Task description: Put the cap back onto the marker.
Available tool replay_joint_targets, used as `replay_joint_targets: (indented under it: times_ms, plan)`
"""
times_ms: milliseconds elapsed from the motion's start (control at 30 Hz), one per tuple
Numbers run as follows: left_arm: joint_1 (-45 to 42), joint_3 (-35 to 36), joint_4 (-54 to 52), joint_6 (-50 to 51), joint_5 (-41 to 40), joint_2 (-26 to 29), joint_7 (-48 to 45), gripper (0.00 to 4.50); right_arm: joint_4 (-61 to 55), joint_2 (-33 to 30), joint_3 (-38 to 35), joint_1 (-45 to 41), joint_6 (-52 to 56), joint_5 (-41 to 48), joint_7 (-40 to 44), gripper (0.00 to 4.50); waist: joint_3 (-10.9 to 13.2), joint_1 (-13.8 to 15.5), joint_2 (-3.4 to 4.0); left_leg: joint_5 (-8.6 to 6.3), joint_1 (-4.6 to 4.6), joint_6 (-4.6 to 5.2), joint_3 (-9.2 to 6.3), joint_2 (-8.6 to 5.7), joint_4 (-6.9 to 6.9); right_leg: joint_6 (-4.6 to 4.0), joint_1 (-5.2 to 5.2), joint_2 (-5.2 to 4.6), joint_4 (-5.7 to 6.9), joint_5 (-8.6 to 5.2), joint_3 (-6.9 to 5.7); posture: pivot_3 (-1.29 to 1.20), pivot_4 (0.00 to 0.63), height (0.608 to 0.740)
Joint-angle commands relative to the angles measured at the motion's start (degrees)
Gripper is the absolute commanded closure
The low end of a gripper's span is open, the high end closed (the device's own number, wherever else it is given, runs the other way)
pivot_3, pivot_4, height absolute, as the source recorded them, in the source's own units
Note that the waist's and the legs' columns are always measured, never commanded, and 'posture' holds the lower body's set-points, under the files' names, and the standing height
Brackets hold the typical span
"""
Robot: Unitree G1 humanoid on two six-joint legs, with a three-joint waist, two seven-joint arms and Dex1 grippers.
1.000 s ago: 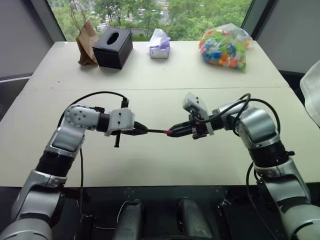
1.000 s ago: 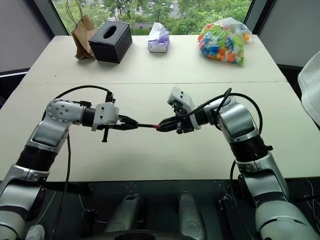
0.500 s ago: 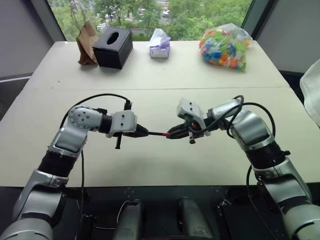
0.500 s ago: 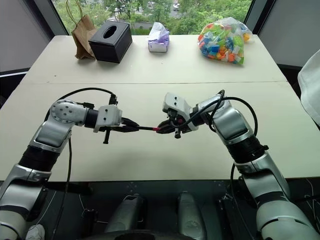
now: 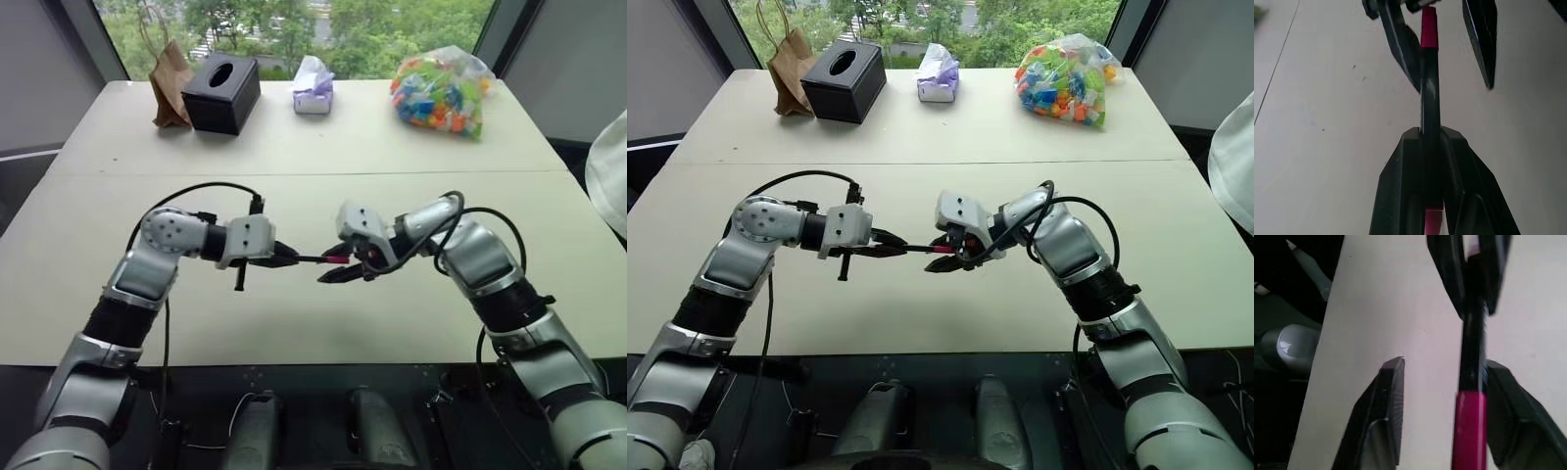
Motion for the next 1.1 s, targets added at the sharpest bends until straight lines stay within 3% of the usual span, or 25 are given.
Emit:
replay_joint_targets:
  times_ms: [33, 367, 567, 767, 900, 1100]
  plan:
    - [1.44, 3.61, -3.93, 1.39, -1.77, 2.04, 2.53, 4.50, 0.65, -2.75, -0.38, -0.45, -5.53, -1.19, 0.74, 1.14, 0.00, -0.05, 0.00, 0.00, 0.00, 0.00, -0.01, 0.00, 0.00, 0.00, 0.00, 0.00, 0.00, 0.00, -0.01, 0.00, 0.150, 0.740]
    - [11.47, 8.74, -10.41, 8.19, -2.26, 9.20, 7.75, 4.50, -0.94, -9.31, -6.36, 1.28, -11.08, -2.80, -5.43, 1.14, 0.00, -0.02, 0.01, 0.00, 0.01, 0.00, -0.02, 0.05, -0.02, 0.00, -0.02, -0.01, 0.00, 0.00, 0.01, 0.00, 0.150, 0.740]
    - [16.75, 17.66, -16.41, 24.34, -3.45, 8.84, 20.95, 4.50, -8.67, -7.67, -14.37, 5.16, -8.26, 1.26, -13.58, 1.14, 0.00, 0.03, 0.01, 0.00, 0.00, 0.00, -0.12, 0.10, -0.05, 0.00, -0.04, -0.02, 0.00, 0.00, 0.01, 0.00, 0.150, 0.740]
    - [22.11, 26.88, -25.97, 44.11, -7.65, 4.94, 33.12, 4.50, -15.61, -7.06, -19.88, 7.37, -1.30, 7.31, -18.17, 1.14, 0.00, 0.05, 0.00, 0.00, 0.01, 0.00, -0.13, 0.17, -0.05, 0.00, -0.03, -0.06, 0.00, 0.00, 0.02, 0.00, 0.150, 0.740]
    - [23.43, 34.52, -29.31, 60.39, -11.33, -2.94, 42.89, 4.50, -18.37, -7.06, -22.61, 7.64, 2.63, 10.68, -20.82, 1.14, -0.01, 0.15, -0.01, 0.00, 0.04, 0.00, -0.15, 0.17, -0.02, 0.00, 0.01, -0.06, 0.01, 0.00, 0.01, 0.00, 0.150, 0.740]
    - [23.34, 37.06, -26.21, 65.11, -10.40, -7.25, 50.90, 4.50, -20.55, -7.80, -22.71, 8.57, 4.72, 12.78, -23.11, 1.14, -0.02, 0.29, -0.03, 0.00, 0.05, -0.01, -0.15, 0.10, -0.02, 0.00, 0.02, -0.06, 0.01, 0.01, 0.01, 0.00, 0.150, 0.740]
